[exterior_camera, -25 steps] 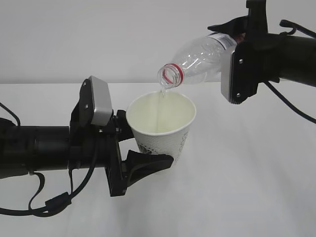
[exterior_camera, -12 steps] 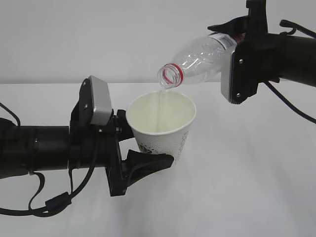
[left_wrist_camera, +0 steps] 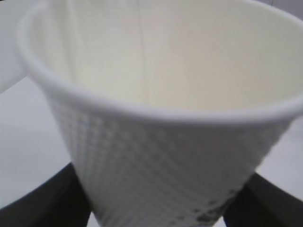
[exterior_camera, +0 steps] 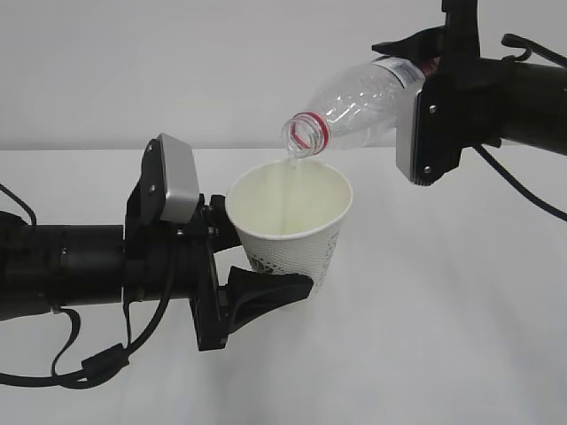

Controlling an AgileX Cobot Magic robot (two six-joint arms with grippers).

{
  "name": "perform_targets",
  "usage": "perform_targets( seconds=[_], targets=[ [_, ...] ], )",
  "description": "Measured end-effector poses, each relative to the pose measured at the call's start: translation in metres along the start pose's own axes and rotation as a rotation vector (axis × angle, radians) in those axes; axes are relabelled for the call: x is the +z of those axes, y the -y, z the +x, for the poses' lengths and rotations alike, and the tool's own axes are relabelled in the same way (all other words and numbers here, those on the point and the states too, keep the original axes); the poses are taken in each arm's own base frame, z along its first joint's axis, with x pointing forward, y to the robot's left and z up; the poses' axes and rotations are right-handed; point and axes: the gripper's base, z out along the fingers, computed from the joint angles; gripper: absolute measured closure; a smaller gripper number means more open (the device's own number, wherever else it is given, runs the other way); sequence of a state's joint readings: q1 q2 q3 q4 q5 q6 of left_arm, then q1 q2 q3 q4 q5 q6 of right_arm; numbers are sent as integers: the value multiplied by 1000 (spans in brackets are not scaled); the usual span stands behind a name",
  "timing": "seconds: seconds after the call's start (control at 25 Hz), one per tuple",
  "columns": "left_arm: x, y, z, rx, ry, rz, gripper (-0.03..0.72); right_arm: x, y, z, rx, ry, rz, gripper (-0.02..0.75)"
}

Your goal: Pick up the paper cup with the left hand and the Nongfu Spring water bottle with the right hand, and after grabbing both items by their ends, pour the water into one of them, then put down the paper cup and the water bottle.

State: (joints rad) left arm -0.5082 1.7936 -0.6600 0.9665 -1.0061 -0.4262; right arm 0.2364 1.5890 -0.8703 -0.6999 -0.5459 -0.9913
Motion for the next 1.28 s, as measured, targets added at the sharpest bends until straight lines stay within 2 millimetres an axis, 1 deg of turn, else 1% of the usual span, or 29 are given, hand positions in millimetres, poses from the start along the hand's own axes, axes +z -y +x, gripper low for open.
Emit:
perform_targets(
  seconds=[1.28],
  targets=[
    [0, 0, 0, -5, 1, -1, 139, 0, 0, 0, -1, 1, 1, 261]
  ],
)
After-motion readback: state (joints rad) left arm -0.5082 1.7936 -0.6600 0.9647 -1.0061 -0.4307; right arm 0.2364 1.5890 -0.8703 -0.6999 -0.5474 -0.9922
